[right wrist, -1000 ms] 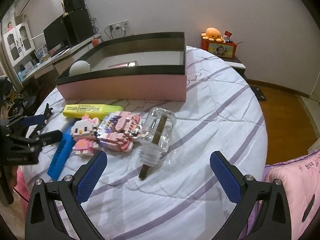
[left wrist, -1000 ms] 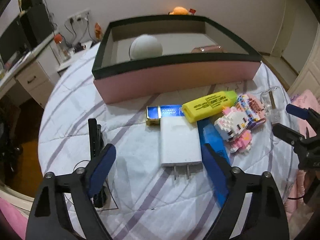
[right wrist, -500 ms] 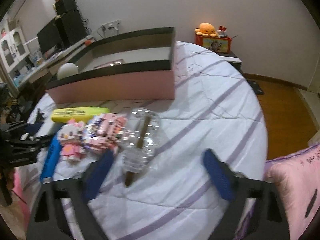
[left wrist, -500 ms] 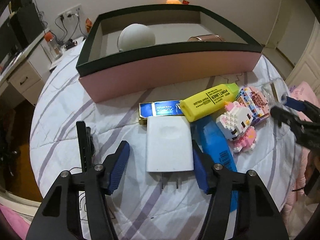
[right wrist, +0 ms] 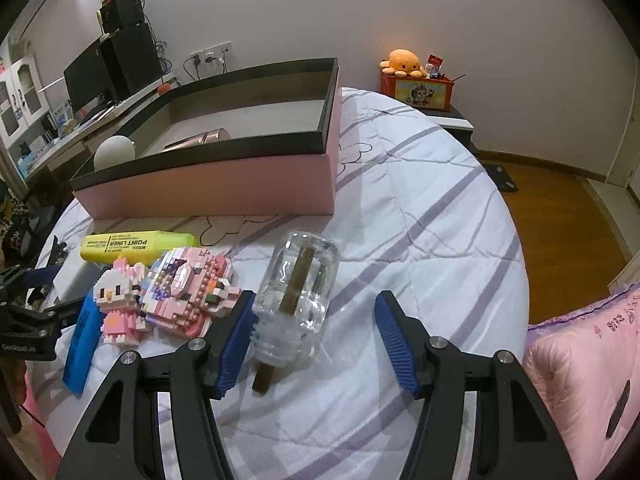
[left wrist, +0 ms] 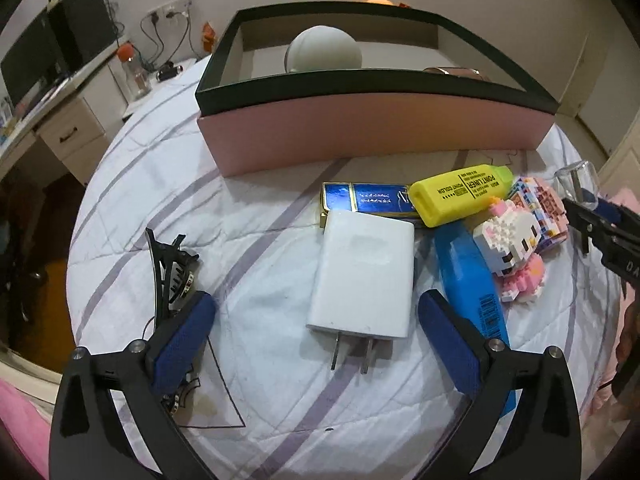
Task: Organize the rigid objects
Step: 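Grasp the white charger with the left gripper while the right gripper grasps the glass bottle, then lower the white charger into the box with the left gripper while the right gripper places the glass bottle there, then open both grippers and lift them away from the box, then grasp the pink block figure with the right gripper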
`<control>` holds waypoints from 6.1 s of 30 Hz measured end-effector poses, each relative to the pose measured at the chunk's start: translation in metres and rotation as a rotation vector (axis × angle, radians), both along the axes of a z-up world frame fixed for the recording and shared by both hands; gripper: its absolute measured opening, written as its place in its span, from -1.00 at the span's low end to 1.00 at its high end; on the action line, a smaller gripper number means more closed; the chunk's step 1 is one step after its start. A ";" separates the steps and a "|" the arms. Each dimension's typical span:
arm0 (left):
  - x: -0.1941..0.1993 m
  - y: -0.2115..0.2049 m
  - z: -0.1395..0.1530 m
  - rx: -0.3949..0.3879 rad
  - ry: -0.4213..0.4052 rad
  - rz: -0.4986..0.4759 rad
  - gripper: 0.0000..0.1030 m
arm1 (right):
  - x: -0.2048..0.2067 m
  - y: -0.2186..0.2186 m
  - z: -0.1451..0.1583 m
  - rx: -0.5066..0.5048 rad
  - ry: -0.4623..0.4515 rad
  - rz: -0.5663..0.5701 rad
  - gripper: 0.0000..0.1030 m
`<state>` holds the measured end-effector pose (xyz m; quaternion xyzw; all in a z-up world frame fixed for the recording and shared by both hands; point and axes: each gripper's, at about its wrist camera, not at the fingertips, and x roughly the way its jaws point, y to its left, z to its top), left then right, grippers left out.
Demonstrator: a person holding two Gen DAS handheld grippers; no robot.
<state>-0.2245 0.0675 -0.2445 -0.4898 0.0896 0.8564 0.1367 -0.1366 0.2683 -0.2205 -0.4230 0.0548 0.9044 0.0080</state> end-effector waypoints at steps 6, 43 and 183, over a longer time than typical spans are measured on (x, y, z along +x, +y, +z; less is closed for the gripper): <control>0.013 -0.006 -0.003 0.039 0.076 -0.013 1.00 | -0.001 0.002 -0.002 -0.004 -0.005 0.007 0.21; 0.028 -0.013 0.028 0.171 0.072 -0.156 -0.21 | 0.002 0.009 0.008 -0.143 0.067 0.066 -0.33; 0.066 0.007 0.051 -0.067 0.269 -0.010 1.00 | 0.009 -0.052 0.004 0.081 0.042 0.086 1.00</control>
